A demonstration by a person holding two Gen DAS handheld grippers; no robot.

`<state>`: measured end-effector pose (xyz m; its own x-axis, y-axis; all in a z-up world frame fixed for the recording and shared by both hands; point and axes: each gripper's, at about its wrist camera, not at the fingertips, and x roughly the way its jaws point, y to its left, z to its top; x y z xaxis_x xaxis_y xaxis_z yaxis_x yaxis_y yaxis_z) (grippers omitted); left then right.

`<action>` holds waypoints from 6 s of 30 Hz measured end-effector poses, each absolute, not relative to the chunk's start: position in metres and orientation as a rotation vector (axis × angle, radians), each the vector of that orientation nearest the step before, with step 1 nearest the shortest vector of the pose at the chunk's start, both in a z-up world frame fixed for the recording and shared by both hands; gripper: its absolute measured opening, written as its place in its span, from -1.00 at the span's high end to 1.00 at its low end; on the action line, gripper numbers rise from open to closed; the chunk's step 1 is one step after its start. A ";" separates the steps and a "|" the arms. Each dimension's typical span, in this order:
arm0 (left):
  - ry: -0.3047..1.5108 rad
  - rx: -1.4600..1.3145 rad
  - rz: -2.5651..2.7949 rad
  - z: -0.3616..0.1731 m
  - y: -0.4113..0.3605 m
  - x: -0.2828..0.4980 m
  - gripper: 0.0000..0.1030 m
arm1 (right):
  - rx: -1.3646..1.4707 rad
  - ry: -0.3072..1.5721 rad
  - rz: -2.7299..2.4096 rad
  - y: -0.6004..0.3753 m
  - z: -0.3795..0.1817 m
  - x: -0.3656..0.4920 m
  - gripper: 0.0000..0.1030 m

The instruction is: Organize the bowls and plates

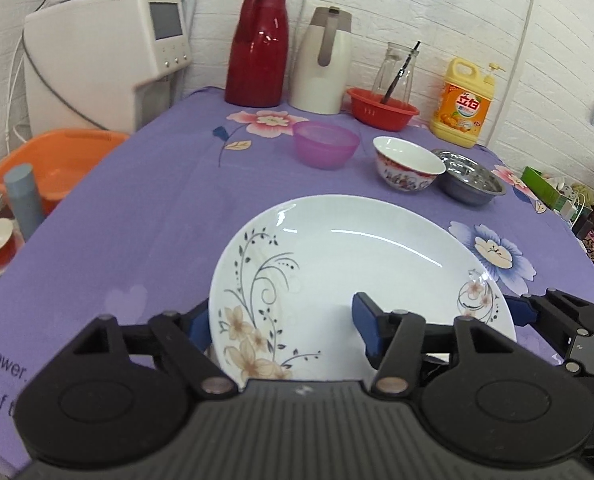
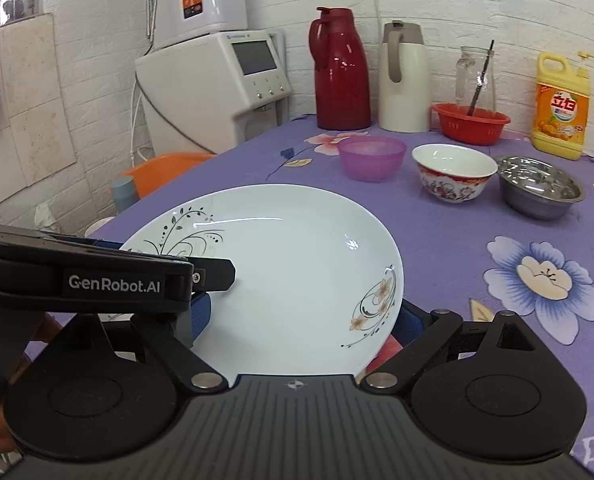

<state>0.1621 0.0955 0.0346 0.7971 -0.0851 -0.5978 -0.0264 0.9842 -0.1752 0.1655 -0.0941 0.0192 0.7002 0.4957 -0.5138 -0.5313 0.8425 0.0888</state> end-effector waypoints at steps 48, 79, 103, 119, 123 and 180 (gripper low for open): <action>0.616 -0.096 -0.274 0.054 0.007 0.228 -0.37 | 0.056 0.495 0.276 -0.222 0.024 0.216 -1.00; 0.830 -0.090 -0.458 0.043 -0.116 0.544 -0.37 | 0.117 0.605 0.067 -0.300 0.003 0.417 -1.00; 0.875 0.092 -0.575 0.015 -0.177 0.537 -0.23 | 0.096 0.656 0.100 -0.300 -0.010 0.420 -1.00; 0.832 0.073 -0.578 0.054 -0.158 0.461 0.00 | 0.068 0.610 0.155 -0.286 0.015 0.362 -1.00; 0.802 0.086 -0.590 0.060 -0.150 0.412 -0.04 | 0.036 0.588 0.172 -0.276 0.025 0.313 -1.00; 0.751 -0.271 -0.415 0.047 0.020 0.317 -0.40 | 0.005 0.541 0.342 -0.240 0.057 0.229 -1.00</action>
<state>0.3172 0.0204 0.0470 0.6557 -0.4564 -0.6015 0.2665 0.8852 -0.3812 0.2291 -0.2403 0.0568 0.8022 0.3200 -0.5041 -0.3175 0.9436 0.0937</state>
